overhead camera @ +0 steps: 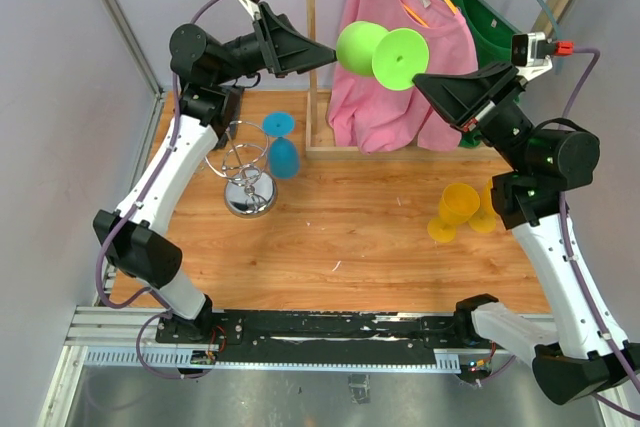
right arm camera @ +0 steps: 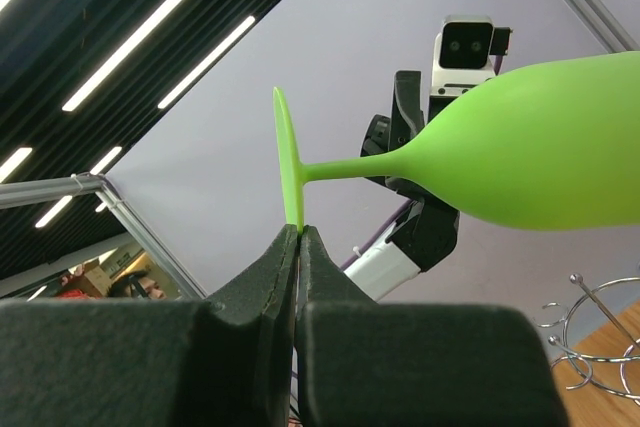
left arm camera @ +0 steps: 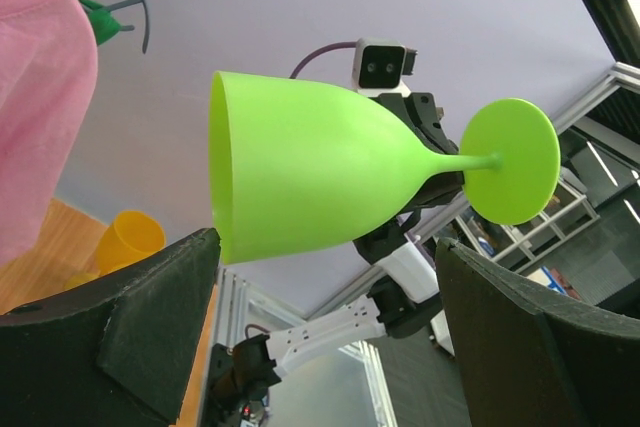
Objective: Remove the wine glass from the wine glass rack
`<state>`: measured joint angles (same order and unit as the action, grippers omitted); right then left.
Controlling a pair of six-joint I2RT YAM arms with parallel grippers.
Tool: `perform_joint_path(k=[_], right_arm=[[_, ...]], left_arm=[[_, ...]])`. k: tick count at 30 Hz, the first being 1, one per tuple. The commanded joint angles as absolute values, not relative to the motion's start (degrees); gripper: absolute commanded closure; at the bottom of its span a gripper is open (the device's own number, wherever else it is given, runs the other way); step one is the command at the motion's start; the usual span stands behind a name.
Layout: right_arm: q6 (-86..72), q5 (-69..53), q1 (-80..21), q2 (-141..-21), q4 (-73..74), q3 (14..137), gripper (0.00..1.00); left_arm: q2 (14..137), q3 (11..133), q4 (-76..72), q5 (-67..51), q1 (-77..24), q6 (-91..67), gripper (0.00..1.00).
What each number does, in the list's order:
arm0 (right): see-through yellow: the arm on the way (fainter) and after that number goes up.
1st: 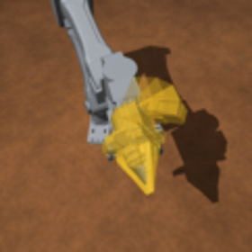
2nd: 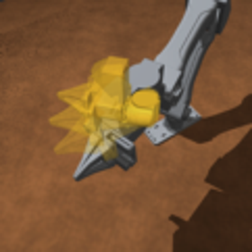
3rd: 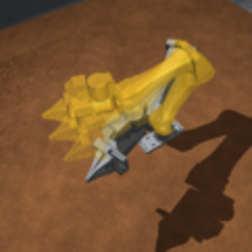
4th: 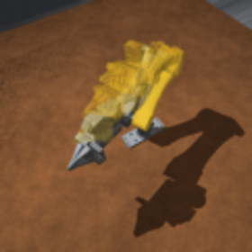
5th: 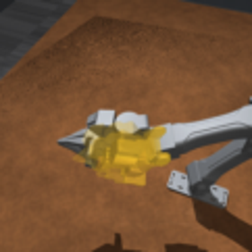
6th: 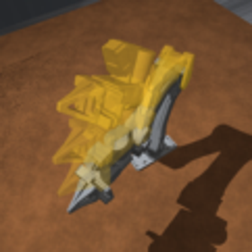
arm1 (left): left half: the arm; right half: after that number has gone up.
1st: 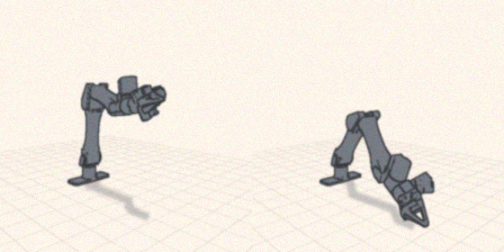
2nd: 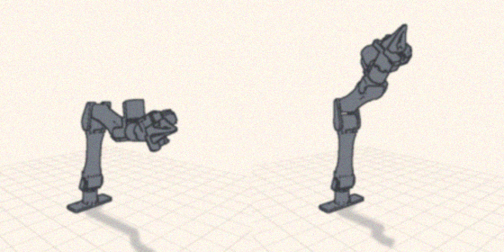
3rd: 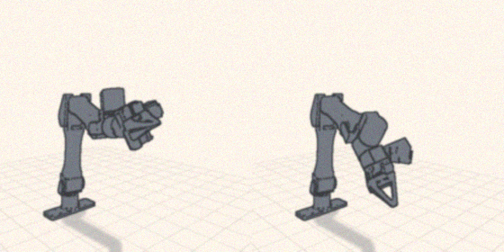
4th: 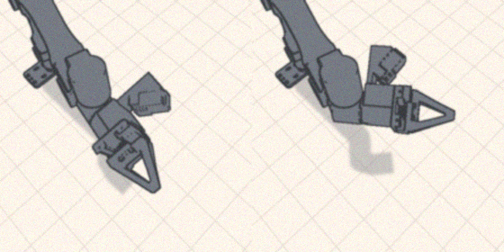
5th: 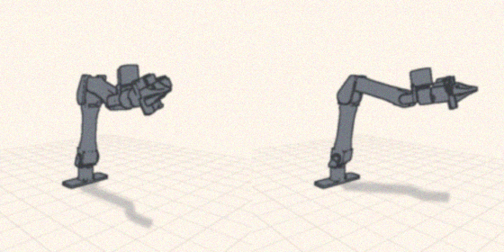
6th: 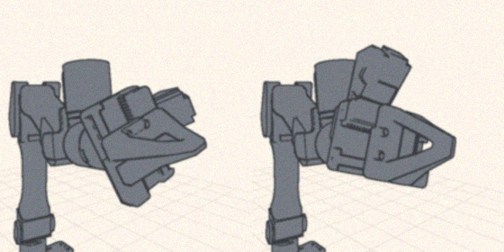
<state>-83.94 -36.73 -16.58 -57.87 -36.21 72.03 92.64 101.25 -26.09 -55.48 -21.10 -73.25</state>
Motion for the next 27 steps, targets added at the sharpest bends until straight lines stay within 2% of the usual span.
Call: perform_joint_path(k=[1,17,21,27], right_arm=[[-85.3,-35.3,-15.9,-56.5,-41.2,70.7,0.99],[-85.1,-34.4,-18.8,-56.2,-42.8,69.2,0.99],[-85.3,-33.9,-19.0,-55.8,-43.5,67.8,0.99],[-86.2,-32.4,-19.0,-55.2,-45.4,64.3,0.99]], left_arm=[[93.3,102.2,-30.7,-56.3,-21.8,-75.2,0.06],[94.7,103.8,-37.0,-55.4,-25.5,-78.0,0.06],[94.4,104.1,-37.4,-55.3,-25.9,-78.3,0.21],[93.2,103.3,-37.4,-55.4,-25.9,-78.4,0.51]])
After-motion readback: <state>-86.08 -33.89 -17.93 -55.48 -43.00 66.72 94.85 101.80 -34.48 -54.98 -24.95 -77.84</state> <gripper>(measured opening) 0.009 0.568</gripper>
